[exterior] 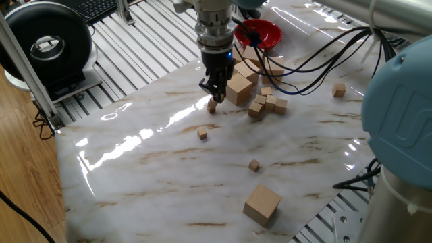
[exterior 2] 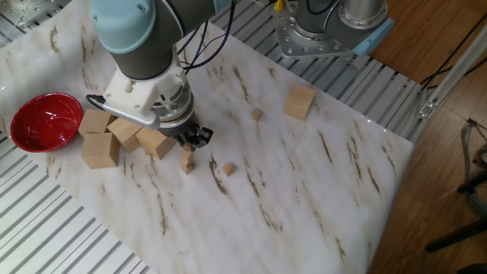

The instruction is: Stack the blocks in a vertical line of five

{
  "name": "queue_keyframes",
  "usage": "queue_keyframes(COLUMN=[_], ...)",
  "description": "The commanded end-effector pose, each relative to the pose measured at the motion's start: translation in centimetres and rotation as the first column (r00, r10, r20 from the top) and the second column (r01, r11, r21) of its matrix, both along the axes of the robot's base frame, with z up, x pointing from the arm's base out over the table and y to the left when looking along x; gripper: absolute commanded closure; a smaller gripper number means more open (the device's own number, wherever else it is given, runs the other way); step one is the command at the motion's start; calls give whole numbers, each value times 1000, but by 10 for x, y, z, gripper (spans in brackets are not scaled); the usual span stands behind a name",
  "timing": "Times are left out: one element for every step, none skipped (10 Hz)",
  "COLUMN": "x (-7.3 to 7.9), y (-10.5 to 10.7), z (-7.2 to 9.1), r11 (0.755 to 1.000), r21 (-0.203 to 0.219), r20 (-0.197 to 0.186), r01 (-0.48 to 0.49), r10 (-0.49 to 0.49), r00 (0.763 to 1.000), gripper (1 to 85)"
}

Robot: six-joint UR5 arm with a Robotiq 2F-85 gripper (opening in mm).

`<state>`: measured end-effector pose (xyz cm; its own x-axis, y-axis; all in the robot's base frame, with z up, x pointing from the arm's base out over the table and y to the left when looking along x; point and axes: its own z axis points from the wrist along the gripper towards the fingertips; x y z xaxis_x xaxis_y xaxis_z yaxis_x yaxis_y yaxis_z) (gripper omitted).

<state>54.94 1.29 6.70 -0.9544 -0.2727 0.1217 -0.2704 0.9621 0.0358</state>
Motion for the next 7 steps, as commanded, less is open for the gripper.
queue_keyframes(x=[0, 0, 0, 0, 1, 2, 2], y=[0, 0, 0, 0, 0, 0, 0], z=[1, 1, 1, 1, 2, 2, 2], r11=[1000, 1000, 1000, 1000, 1000, 1000, 1000], r21=[9, 9, 7, 6, 4, 3, 4], r20=[-3, -4, -7, -7, -8, -6, -4], r01=[-13, -13, -13, -13, -13, -13, -15], r10=[14, 14, 13, 13, 13, 13, 15], r00=[1000, 1000, 1000, 1000, 1000, 1000, 1000], gripper=[573, 563, 563, 560, 557, 557, 557])
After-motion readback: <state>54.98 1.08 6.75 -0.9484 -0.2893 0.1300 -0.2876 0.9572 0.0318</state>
